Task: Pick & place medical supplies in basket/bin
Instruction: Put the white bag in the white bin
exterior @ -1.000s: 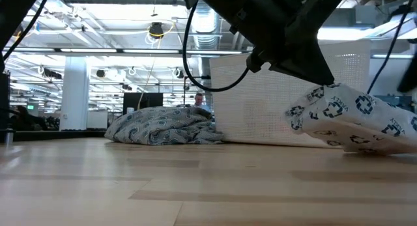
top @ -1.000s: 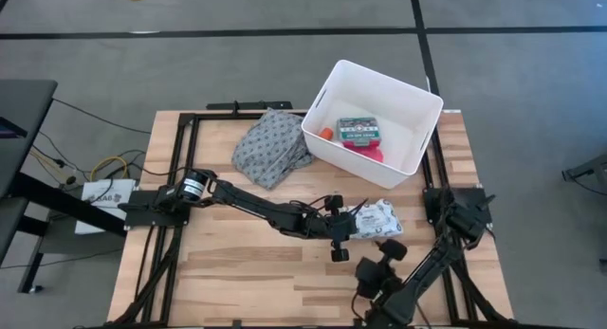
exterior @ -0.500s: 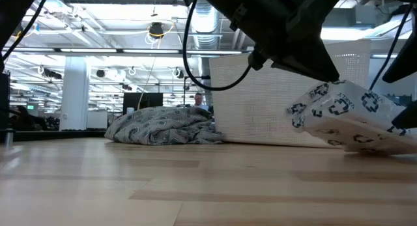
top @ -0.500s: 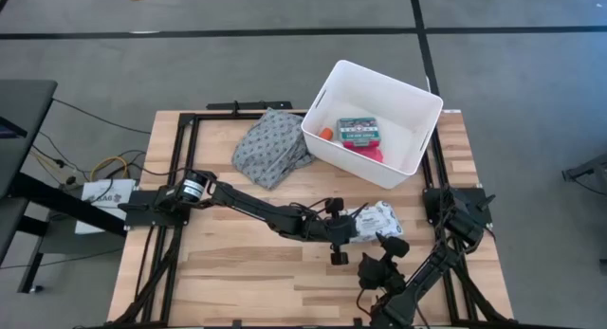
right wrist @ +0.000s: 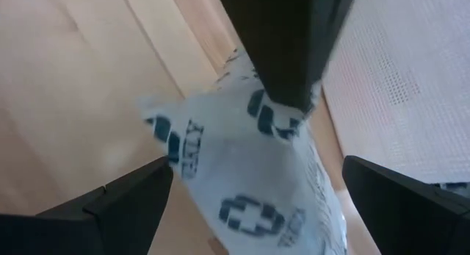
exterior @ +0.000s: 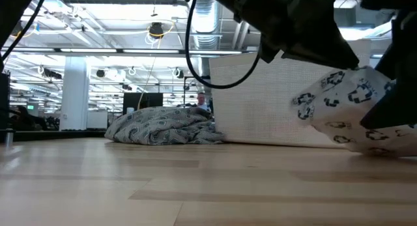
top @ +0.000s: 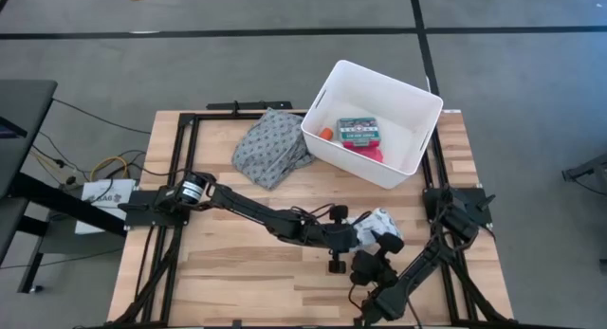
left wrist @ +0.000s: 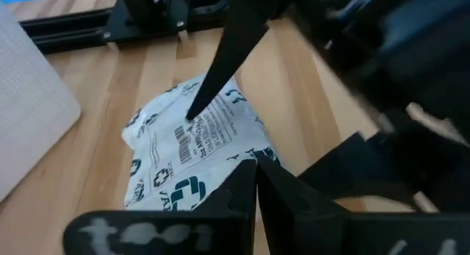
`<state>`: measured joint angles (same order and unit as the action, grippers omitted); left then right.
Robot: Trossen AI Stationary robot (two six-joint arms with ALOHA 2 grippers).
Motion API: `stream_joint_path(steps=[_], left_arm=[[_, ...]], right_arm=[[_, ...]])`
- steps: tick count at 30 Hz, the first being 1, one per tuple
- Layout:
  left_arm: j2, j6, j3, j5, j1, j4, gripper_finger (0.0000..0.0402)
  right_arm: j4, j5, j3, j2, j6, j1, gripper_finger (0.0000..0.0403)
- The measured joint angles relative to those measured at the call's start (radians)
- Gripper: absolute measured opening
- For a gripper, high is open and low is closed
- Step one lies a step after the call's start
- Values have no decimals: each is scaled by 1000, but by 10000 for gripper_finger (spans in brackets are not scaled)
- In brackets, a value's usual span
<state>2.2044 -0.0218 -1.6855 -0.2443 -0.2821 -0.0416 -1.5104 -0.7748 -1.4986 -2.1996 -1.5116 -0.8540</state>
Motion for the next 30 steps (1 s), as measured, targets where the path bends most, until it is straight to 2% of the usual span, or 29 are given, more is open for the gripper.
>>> stream_joint_path(steps=[9,16,25,30], left_arm=[[0,16,0,78,-1,48,0],[2,29,3,72,6,39,0],[2,26,2,92,10,57,0],[2,28,2,94,9,50,0]], right_arm=[[12,18,0,1,74,51,392],[79,118,-1,3,116,76,392],[274,111,0,4,136,88,393],[304,105,0,4,164,87,393]])
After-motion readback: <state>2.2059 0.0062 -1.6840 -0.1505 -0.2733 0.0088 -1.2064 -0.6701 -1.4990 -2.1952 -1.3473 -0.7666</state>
